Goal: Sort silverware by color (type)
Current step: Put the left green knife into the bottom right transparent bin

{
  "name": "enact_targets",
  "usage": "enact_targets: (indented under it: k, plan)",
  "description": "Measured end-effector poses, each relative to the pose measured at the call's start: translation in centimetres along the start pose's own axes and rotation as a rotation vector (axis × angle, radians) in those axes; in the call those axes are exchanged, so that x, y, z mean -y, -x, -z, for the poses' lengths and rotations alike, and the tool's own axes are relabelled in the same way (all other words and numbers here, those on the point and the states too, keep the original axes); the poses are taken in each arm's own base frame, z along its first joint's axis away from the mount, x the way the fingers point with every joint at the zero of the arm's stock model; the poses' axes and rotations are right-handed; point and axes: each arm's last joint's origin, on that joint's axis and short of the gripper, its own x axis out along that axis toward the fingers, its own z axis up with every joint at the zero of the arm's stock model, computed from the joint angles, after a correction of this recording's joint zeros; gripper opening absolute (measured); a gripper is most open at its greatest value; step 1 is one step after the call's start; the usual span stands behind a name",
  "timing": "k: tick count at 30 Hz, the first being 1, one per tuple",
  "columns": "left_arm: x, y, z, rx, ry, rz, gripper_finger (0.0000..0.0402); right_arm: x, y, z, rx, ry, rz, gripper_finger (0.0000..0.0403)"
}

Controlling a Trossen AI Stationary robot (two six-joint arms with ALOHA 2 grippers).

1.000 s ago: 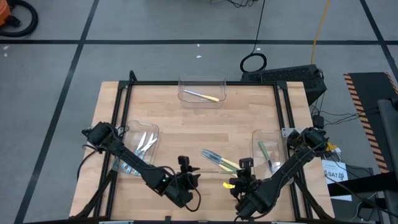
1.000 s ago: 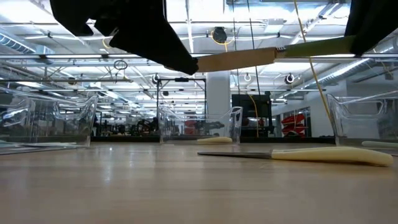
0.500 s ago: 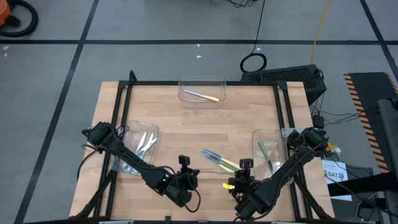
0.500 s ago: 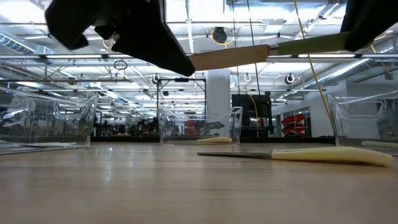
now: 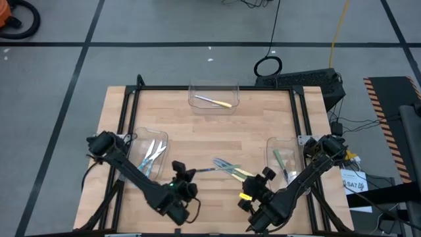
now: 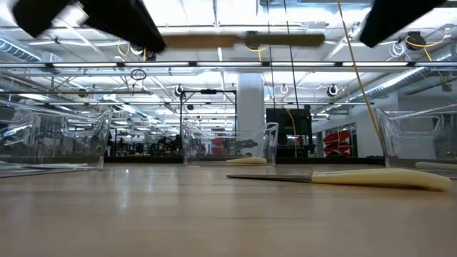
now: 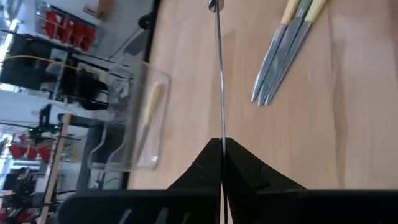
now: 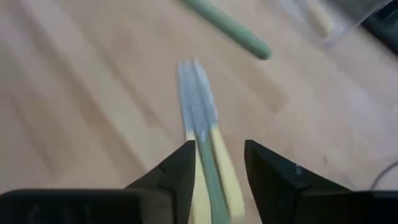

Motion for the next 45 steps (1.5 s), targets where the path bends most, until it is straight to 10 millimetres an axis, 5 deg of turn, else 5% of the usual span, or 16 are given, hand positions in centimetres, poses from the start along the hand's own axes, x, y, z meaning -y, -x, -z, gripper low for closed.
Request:
enact_targets:
  k: [6,11,22,29,45]
  plan:
    - [-0.9,2.7,-0.3,0.075,0.065,-0.096,0.0006,-1.6,-0.6,0.6,0.496,-0.24,-0.063,0.0136]
    - [-1.3,3.7,-1.1,0.179,0.132,-0.174,0.0006,-3.4,-1.9,0.3,0.675,-0.403,-0.108,0.0136]
    - [-2.6,1.8,-1.8,0.165,0.161,-0.252,0.0006,-5.9,-1.6,-2.3,0.739,-0.504,-0.138,0.0136]
    - [-3.1,0.9,-2.0,0.135,0.137,-0.264,0.0006,-5.5,-2.3,-3.6,0.81,-0.747,-0.136,0.0136]
    - [-3.2,0.6,-2.0,0.095,0.03,-0.248,0.0006,-4.8,-4.0,-5.8,0.82,-0.864,-0.108,0.0136]
